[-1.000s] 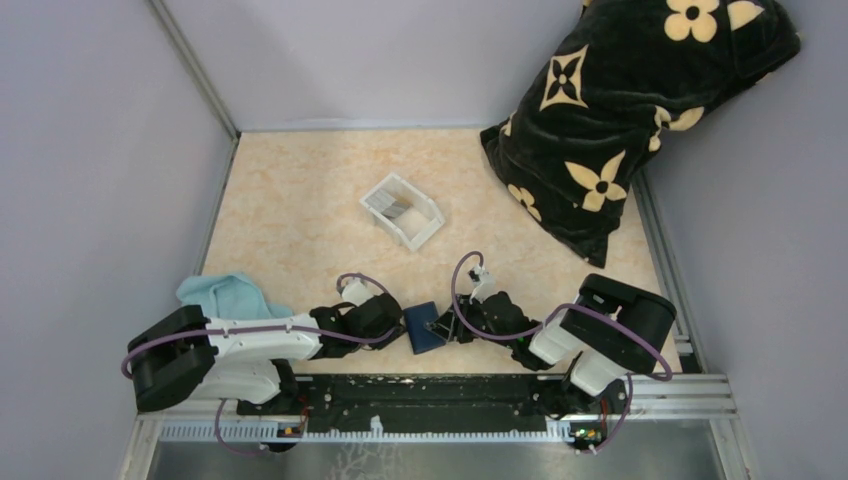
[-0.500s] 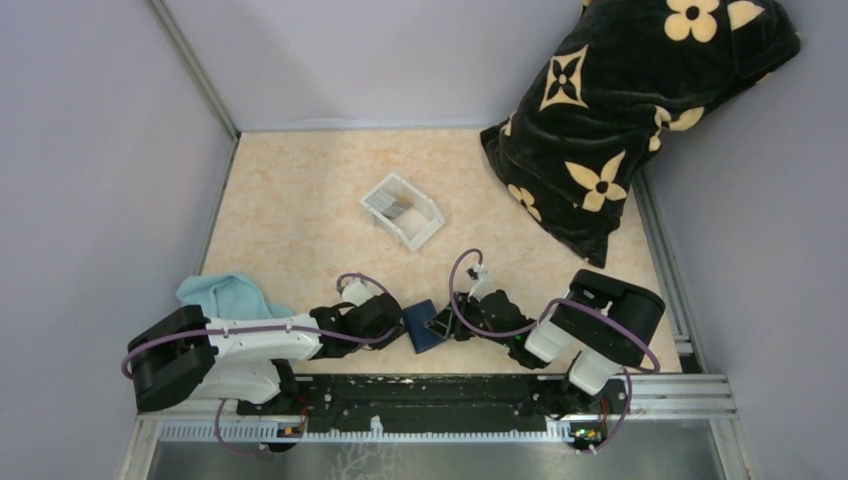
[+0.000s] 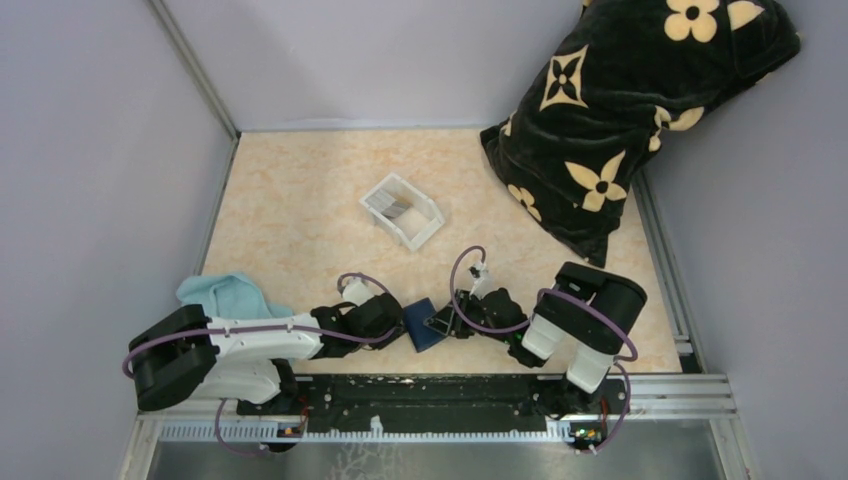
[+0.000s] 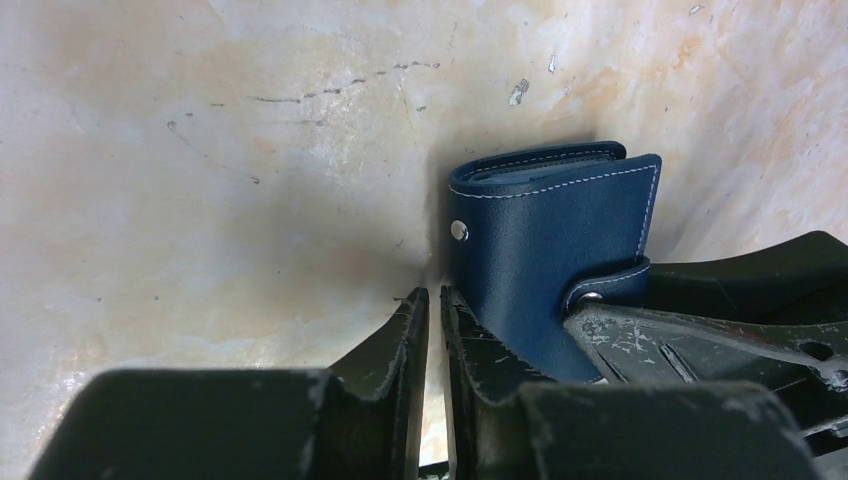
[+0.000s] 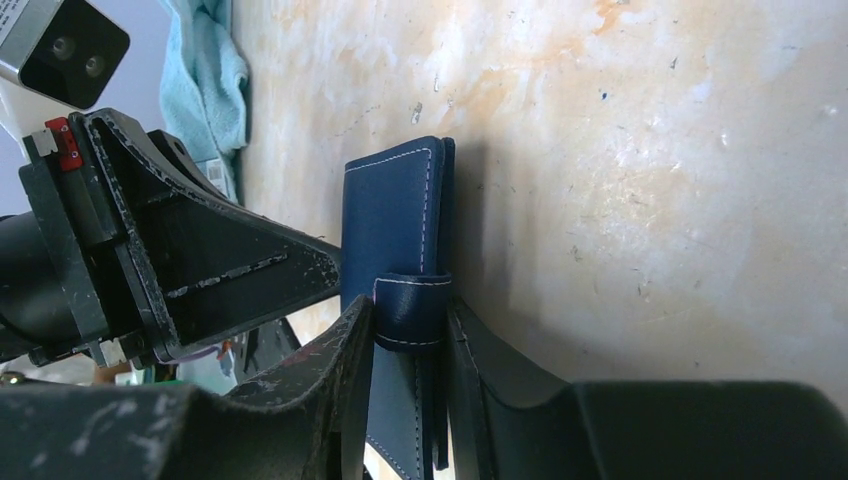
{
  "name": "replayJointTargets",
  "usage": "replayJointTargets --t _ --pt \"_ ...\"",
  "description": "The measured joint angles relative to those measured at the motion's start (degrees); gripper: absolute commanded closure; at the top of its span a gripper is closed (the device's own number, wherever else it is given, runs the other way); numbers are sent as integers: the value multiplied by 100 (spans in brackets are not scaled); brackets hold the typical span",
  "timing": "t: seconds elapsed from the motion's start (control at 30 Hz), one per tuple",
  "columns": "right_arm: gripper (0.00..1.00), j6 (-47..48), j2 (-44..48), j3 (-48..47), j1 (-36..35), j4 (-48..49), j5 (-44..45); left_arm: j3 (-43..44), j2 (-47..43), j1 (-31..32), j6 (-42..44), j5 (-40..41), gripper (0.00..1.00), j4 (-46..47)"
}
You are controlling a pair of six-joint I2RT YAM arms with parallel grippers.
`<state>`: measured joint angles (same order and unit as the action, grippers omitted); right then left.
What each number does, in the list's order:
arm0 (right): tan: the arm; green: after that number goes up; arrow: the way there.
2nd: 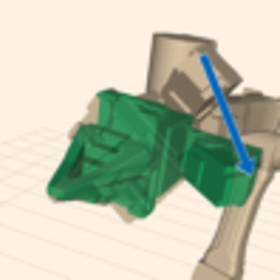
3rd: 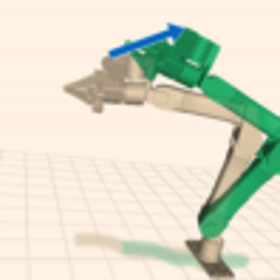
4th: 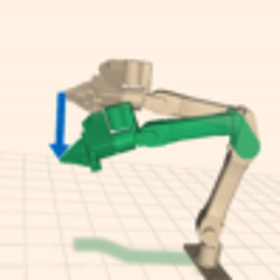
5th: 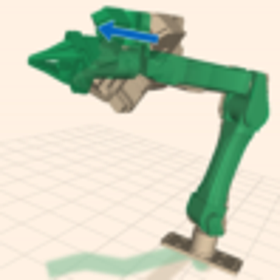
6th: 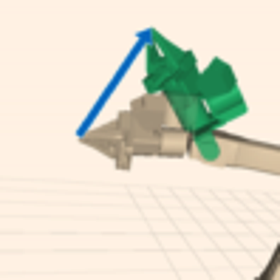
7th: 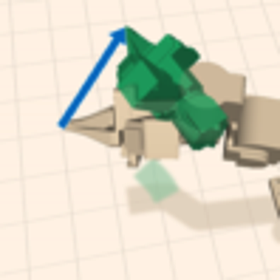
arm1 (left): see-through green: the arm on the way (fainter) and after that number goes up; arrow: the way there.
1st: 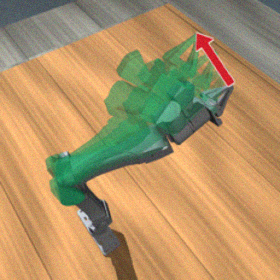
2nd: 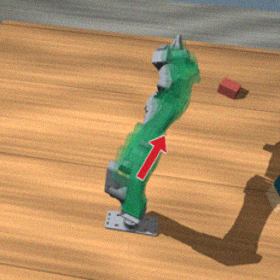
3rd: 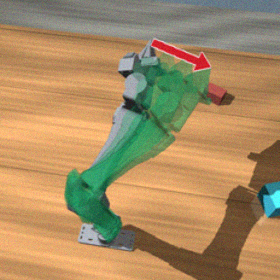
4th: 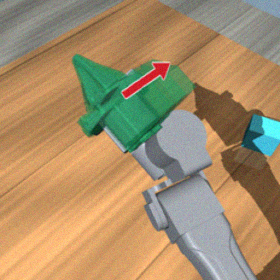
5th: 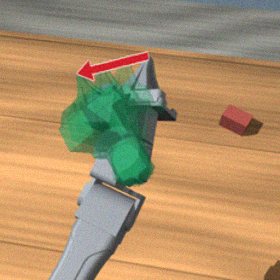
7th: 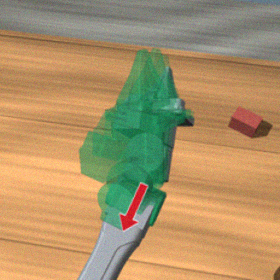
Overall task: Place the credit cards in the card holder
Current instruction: Close the card holder at the center of the board.
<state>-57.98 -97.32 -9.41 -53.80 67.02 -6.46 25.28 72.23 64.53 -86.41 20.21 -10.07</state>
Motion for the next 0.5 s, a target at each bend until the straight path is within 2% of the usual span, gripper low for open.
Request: replayJointTargets --t 0.2,0.5 --pt "75 -157 -297 7 83 398 -142 15 15 0 13 0 81 -17" --pt "92 -365 -540 35 138 723 -249 46 46 0 35 0 81 -44"
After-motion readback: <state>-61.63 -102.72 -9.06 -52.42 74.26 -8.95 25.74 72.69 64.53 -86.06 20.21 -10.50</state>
